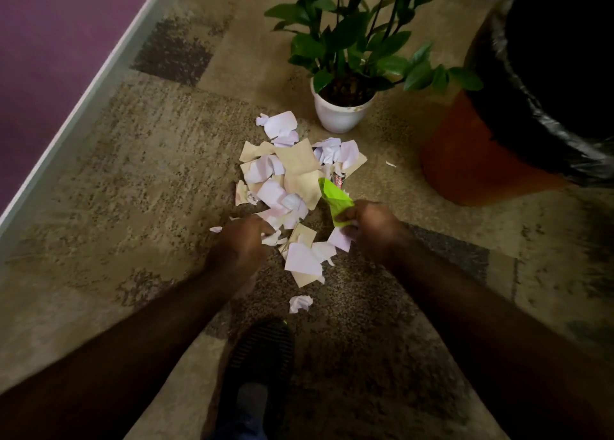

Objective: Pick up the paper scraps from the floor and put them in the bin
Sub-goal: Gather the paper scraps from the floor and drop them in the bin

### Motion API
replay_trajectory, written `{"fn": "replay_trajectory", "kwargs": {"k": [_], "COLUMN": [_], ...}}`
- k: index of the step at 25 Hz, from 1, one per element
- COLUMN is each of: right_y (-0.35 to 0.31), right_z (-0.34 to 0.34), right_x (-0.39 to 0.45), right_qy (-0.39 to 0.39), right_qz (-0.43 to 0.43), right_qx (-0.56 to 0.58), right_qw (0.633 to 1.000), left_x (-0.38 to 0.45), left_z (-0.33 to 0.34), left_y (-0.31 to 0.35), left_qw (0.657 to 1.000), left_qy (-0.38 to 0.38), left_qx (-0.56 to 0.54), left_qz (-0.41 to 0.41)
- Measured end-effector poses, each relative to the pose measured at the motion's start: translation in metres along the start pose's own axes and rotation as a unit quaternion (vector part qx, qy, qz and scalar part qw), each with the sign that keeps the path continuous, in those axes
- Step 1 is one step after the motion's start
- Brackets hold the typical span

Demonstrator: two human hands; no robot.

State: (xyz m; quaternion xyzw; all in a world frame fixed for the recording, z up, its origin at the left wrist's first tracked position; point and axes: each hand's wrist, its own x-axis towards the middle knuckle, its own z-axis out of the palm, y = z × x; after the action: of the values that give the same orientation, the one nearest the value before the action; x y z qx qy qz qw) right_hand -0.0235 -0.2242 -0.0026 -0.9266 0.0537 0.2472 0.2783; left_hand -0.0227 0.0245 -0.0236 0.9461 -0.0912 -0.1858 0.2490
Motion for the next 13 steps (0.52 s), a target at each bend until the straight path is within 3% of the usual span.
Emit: {"fn": "replay_trajectory", "kwargs": {"k": [5, 8, 13], "right_y": [-0.015, -0.022, -0.014], "right_z": [-0.082, -0.132, -0.214], "right_x": [-0.023, -0.043, -0.087], "right_qy": [0.051, 0.144, 0.303], "right_qz": [-0.03, -0.035, -0.066], "right_qx": [0.003, 0.024, 0.132], "right_qw": [0.998, 0.989, 0.941], "left_x": [0.021, 0.031, 0.049], "left_z": [-0.056, -0.096, -0.147], "left_y": [0.058, 0.105, 0.195], "left_qw": [0.995, 0.984, 0.95], "left_qy": [0.087, 0.167, 0.239], "left_qx": [-0.005, -0.038, -0.096], "left_qz": [0.053, 0.055, 0.176]}}
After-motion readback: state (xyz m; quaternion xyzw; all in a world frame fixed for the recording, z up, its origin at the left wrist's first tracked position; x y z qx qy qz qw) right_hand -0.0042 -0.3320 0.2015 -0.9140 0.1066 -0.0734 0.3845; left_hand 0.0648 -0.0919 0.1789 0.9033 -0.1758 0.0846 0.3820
